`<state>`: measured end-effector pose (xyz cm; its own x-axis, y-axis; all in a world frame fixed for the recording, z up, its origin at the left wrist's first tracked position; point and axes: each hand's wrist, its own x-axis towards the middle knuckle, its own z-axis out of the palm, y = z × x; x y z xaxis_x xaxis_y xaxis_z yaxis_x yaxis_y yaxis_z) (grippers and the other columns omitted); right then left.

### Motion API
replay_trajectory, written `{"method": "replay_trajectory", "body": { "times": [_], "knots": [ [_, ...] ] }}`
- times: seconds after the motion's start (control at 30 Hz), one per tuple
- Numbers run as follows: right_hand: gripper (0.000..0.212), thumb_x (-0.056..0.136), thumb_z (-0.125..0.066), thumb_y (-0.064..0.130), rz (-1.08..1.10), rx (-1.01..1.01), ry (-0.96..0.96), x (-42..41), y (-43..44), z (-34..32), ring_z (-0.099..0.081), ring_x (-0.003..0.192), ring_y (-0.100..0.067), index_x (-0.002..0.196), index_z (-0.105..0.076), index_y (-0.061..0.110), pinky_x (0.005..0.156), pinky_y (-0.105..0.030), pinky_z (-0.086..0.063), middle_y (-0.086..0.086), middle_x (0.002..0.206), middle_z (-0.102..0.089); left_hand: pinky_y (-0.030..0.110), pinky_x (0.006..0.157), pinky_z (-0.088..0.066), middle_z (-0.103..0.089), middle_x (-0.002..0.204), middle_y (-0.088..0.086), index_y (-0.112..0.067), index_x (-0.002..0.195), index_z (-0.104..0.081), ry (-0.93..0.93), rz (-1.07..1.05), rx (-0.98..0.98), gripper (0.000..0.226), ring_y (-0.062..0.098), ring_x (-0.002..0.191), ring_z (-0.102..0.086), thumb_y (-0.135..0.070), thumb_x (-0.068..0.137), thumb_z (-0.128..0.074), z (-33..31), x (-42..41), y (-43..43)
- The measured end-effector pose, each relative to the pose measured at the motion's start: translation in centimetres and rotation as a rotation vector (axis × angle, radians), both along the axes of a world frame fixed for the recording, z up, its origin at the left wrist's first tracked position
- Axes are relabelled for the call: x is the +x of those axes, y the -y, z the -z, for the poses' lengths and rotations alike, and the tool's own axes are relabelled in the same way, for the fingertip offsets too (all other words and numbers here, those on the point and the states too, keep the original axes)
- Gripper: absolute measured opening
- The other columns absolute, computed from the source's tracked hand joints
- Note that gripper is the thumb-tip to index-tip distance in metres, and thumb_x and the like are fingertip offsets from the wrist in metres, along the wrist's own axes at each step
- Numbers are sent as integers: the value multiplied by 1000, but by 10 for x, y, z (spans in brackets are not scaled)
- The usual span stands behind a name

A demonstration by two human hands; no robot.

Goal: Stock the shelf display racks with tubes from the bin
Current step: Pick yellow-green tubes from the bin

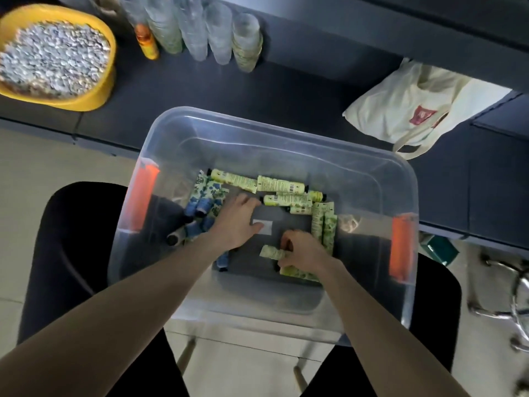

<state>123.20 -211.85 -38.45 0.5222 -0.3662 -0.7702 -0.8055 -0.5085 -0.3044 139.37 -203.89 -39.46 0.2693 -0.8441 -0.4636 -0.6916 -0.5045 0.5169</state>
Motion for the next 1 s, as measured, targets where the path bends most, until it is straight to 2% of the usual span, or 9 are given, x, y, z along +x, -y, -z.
{"method": "replay_trajectory", "body": {
  "times": [0.17, 0.33, 0.4, 0.5, 0.57, 0.67, 0.73, 0.87, 1.0],
  "knots": [
    [29, 79, -73, 15, 312, 58, 231, -6, 4, -3, -55, 88, -18, 102, -55, 12, 72, -28, -41, 0, 96, -59, 40, 99, -38, -44, 131, 7, -13, 133, -44, -42, -12, -69, 51, 26, 123, -38, -31, 88, -60, 1, -1, 4],
    [37, 86, -65, 8, 663, 37, 346, -10, 17, -7, -59, 103, -22, 119, -48, 11, 90, -42, -50, -5, 112, -62, 40, 106, -34, -43, 138, 7, -14, 138, -38, -46, -1, -68, 53, 29, 128, -38, -28, 90, -56, 3, 5, 19],
    [28, 88, -60, 4, 748, 37, 369, -11, 20, -9, -60, 96, -25, 111, -46, 11, 84, -41, -52, -9, 103, -62, 41, 104, -34, -44, 136, 6, -14, 135, -41, -39, 5, -24, 50, 29, 127, -38, -30, 90, -56, 5, -1, 27],
    [31, 89, -58, 5, 825, 71, 397, -11, 21, -10, -56, 86, -21, 116, -42, 13, 70, -35, -48, 2, 88, -57, 45, 102, -32, -47, 128, 6, -15, 124, -50, 18, 22, 37, 39, 28, 124, -38, -31, 89, -57, 9, -14, 36],
    [28, 89, -60, 9, 822, 81, 414, -11, 21, -9, -56, 86, -19, 111, -45, 16, 71, -33, -48, 7, 87, -57, 46, 104, -30, -47, 123, 7, -13, 119, -53, 23, 52, 39, 35, 28, 123, -37, -29, 88, -58, 10, -17, 37],
    [20, 87, -65, 17, 811, 61, 430, -7, 23, -10, -62, 90, -20, 102, -52, 21, 79, -36, -53, 2, 94, -64, 34, 91, -37, -47, 108, 8, -6, 112, -57, -68, 45, -18, 30, 25, 108, -44, -26, 89, -58, 2, -10, 30],
    [22, 86, -67, 18, 858, 75, 466, -6, 19, -19, -63, 86, -18, 104, -55, 21, 73, -33, -53, 0, 94, -66, 33, 77, -39, -48, 94, 6, -4, 106, -57, -125, 93, 39, 25, 24, 89, -50, -24, 93, -53, -14, -2, 19],
    [19, 84, -64, 10, 865, 89, 464, 1, 21, -31, -55, 67, -9, 95, -52, 19, 56, -21, -41, 7, 77, -57, 39, 75, -54, -62, 82, 12, 4, 96, -57, -566, -173, 189, 24, 22, 73, -61, -17, 96, -45, -32, 12, 2],
    [15, 81, -59, 4, 905, 95, 526, 11, 19, -63, -47, 47, -3, 90, -49, 12, 45, -15, -33, -4, 72, -57, 22, 58, -55, -62, 85, 18, -3, 91, -49, -1086, -515, 139, 8, 21, 67, -66, -4, 95, -43, -80, 19, -10]
  ]
}}
